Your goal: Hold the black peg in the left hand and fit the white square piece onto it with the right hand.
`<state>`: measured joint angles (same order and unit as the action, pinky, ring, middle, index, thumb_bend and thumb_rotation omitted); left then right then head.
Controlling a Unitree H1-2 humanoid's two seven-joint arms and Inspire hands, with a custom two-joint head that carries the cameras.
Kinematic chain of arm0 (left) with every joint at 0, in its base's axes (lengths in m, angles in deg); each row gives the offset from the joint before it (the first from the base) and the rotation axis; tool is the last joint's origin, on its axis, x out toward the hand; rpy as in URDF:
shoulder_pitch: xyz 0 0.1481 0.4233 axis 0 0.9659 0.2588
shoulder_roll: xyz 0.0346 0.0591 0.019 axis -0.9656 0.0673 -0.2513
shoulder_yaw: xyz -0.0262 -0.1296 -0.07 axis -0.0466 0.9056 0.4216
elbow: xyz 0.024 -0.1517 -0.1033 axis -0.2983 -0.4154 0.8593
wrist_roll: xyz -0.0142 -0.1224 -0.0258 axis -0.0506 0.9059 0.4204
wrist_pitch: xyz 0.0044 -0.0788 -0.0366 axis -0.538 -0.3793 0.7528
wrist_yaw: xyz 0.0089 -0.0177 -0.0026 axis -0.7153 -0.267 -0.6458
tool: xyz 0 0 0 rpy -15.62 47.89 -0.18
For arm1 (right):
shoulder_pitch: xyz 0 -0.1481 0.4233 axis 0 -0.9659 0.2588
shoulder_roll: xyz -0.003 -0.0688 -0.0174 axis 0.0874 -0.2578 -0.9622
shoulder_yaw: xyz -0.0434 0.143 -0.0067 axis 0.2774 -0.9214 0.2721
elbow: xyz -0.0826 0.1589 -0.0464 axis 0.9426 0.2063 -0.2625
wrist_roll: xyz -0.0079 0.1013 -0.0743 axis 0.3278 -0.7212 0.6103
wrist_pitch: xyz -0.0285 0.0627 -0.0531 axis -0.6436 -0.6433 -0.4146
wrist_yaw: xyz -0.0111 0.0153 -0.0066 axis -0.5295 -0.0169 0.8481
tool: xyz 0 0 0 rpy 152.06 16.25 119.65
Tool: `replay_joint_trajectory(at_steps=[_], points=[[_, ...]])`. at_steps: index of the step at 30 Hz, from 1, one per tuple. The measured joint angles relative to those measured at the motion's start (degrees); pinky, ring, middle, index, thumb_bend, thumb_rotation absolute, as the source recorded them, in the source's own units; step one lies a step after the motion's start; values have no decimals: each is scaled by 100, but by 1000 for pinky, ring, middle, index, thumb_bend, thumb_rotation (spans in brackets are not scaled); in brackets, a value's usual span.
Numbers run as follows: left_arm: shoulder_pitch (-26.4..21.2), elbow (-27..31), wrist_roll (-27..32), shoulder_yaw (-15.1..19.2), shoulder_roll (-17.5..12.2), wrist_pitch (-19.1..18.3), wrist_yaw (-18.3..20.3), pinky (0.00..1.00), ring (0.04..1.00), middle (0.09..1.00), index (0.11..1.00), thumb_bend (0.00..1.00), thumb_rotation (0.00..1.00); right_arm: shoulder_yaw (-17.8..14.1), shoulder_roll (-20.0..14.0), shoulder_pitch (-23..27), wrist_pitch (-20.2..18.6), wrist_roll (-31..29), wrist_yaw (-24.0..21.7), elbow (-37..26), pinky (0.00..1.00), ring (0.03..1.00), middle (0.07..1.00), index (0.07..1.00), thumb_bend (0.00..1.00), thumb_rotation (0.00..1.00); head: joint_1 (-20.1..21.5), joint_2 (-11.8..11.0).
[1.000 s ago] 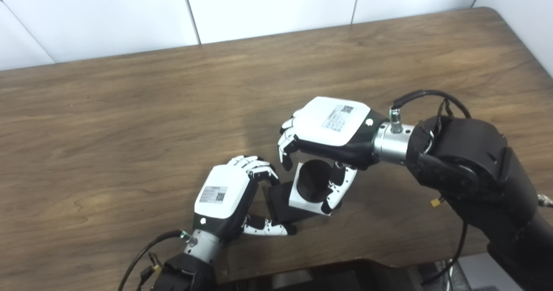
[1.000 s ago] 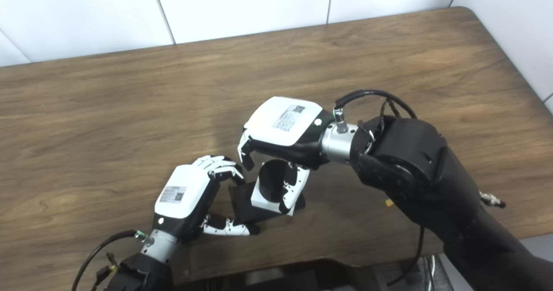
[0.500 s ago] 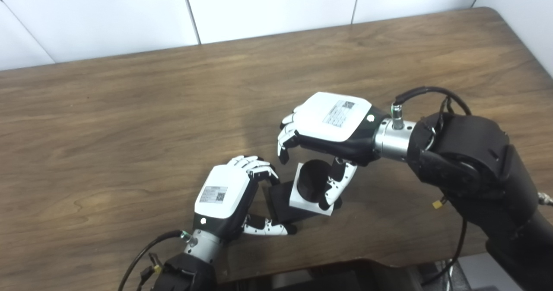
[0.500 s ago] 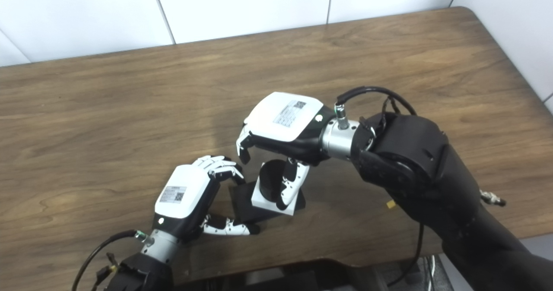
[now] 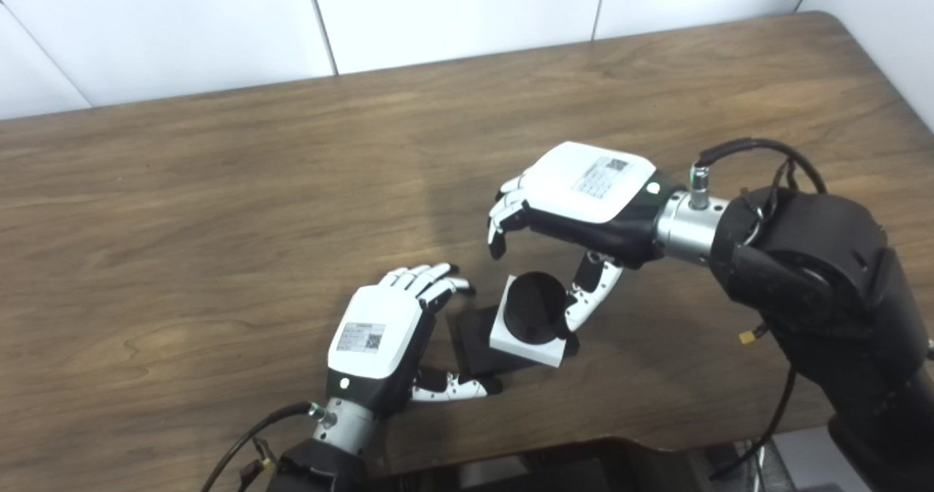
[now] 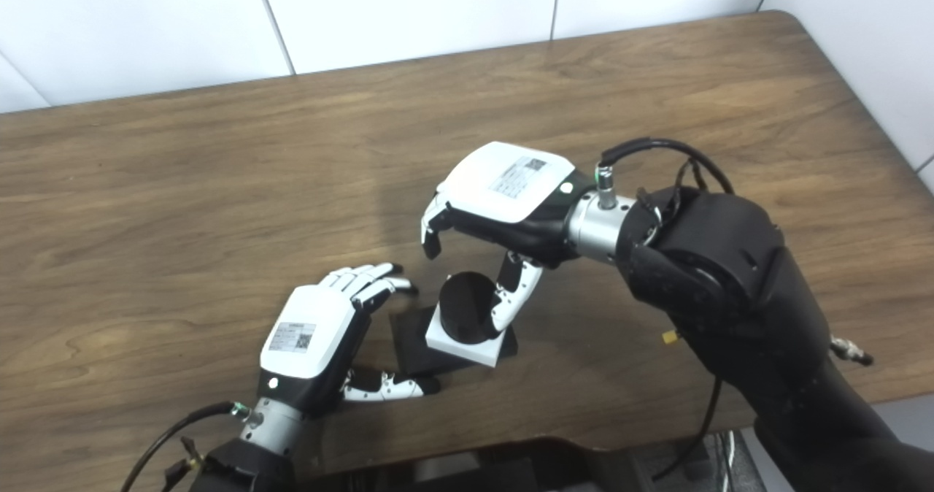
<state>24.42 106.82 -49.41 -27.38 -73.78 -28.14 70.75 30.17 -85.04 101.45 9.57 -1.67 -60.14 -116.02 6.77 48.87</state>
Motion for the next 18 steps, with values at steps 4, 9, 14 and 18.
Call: replay_joint_trajectory(at_steps=[4,9,14,18], points=[[45,-68,-6,21,29,-31,-51,936,936,967,998,1000,588,-149,-26,0,11,-44,47,0,871,868,799,683,871,340,-26,-26],[161,-74,69,47,71,-10,-84,949,955,997,1000,1000,629,-187,-26,0,15,-55,82,64,884,868,796,676,879,336,-79,-44],[164,98,464,200,41,-13,241,969,968,1000,1000,1000,589,-364,9,-4,-205,-202,96,146,910,883,816,726,893,385,-105,-61],[177,552,790,387,6,-154,695,948,959,1000,1000,1000,620,-577,-1,6,-700,-605,80,188,890,896,847,797,916,525,-132,-62]])
